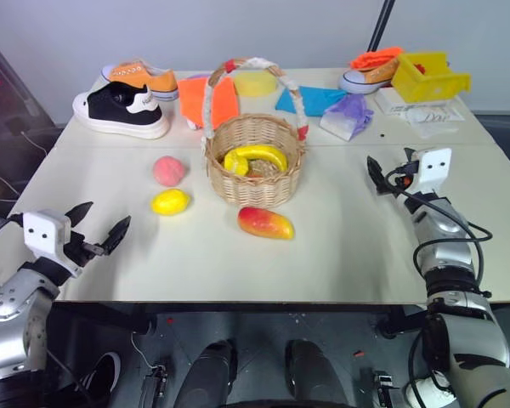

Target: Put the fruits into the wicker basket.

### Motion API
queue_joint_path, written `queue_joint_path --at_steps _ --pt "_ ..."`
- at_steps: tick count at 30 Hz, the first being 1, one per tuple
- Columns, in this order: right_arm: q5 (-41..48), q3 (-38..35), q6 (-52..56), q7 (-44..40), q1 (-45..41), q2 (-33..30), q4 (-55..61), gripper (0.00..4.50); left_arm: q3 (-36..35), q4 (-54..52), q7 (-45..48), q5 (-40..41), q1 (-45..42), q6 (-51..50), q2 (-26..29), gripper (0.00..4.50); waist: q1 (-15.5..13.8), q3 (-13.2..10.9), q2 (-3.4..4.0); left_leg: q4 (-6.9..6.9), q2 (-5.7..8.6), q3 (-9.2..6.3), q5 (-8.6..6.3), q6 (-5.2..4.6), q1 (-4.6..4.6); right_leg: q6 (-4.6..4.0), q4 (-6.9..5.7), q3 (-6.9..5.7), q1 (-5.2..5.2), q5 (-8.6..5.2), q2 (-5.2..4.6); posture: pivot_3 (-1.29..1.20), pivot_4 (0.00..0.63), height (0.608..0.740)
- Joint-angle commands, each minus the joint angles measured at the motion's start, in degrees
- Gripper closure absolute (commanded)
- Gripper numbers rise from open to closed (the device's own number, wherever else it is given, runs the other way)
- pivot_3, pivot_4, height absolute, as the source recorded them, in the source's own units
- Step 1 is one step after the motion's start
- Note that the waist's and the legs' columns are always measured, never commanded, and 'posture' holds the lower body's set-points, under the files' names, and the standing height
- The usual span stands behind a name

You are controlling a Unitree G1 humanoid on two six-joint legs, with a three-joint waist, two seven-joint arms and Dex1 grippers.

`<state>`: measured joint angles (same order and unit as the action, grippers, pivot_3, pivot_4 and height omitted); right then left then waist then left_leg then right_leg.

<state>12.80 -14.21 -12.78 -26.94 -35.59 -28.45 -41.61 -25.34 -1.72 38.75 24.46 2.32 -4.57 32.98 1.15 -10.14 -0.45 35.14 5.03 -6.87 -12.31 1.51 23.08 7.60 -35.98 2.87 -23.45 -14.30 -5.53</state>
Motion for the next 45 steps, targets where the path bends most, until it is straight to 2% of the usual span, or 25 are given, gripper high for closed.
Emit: queue_joint_path --at_steps 1,6,11,16,23,26,31,37,45 --pt "4.51 -1.63 0.05 -5.07 2.54 0.4 6.49 0.02 0.53 -1.64 0.56 1.47 -0.77 -0.06 -0.55 0.0 -0.06 0.0 0.0 0.0 0.0 0.0 0.0 0.0 0.0 0.0 0.0 0.0 0.0 0.0 0.0 0.0 0.15 0.74" --pt "11.66 0.81 7.62 -15.11 13.6 -0.4 26.62 0.02 2.45 -6.23 4.63 4.09 0.23 -1.48 -0.03 0.0 -0.3 0.0 0.0 0.02 0.0 -0.05 0.0 0.0 0.03 0.02 0.01 -0.01 0.0 0.01 -0.01 0.0 0.15 0.74" --pt "15.31 7.23 18.95 -23.57 24.07 -5.75 47.22 0.02 4.46 -12.79 11.9 7.7 4.31 -3.58 2.1 0.0 -0.06 -0.01 0.03 -0.01 -0.03 -0.04 -0.01 -0.01 0.03 -0.15 0.0 0.02 -0.02 -0.09 -0.02 0.0 0.15 0.74" --pt "12.94 13.17 26.62 -25.12 24.92 -9.82 56.49 0.02 6.02 -15.43 17.22 7.75 7.65 -3.46 4.55 0.0 -0.32 0.0 0.02 0.01 -0.1 -0.02 -0.03 -0.01 0.06 -0.43 0.14 0.01 0.0 -0.25 -0.08 0.0 0.15 0.74" --pt "5.79 20.69 33.05 -22.31 17.77 -9.53 57.65 0.02 6.19 -15.51 16.39 6.61 8.06 -1.8 3.58 0.0 -0.55 0.0 0.01 0.01 -0.13 -0.04 -0.03 -0.01 0.22 -0.44 0.43 -0.04 -0.01 -0.24 -0.08 0.0 0.15 0.74" --pt "2.21 23.72 36.0 -19.58 14.48 -8.03 56.54 0.02 6.76 -15.98 16.3 6.42 8.25 -1.49 3.21 0.0 -0.55 0.01 0.0 0.0 -0.13 -0.07 -0.04 -0.01 0.24 -0.43 0.46 -0.06 -0.02 -0.24 -0.08 0.0 0.15 0.74" --pt "-0.63 28.61 37.9 -20.28 11.53 -5.45 53.26 0.02 6.79 -16.74 16.37 6.5 8.96 -1.48 2.86 0.0 -0.5 0.01 0.0 0.0 -0.13 -0.07 -0.04 -0.02 0.24 -0.43 0.47 -0.07 -0.03 -0.23 -0.06 0.0 0.15 0.74" --pt "-3.62 29.66 36.24 -19.34 8.18 -2.25 47.16 0.02 7.15 -17.94 16.08 6.84 10.05 -1.8 2.43 0.0 -0.47 0.01 0.0 0.01 -0.1 -0.06 -0.04 -0.02 0.24 -0.42 0.47 -0.08 -0.02 -0.22 -0.02 0.0 0.15 0.74" --pt "-4.27 30.17 36.44 -21.21 7.25 -0.74 45.23 0.02 7.42 -18.46 15.7 6.74 10.7 -1.74 2.38 0.0 -0.44 0.01 0.0 -0.01 -0.1 -0.08 -0.04 -0.02 0.24 -0.42 0.47 -0.1 -0.02 -0.22 -0.01 0.0 0.15 0.74"
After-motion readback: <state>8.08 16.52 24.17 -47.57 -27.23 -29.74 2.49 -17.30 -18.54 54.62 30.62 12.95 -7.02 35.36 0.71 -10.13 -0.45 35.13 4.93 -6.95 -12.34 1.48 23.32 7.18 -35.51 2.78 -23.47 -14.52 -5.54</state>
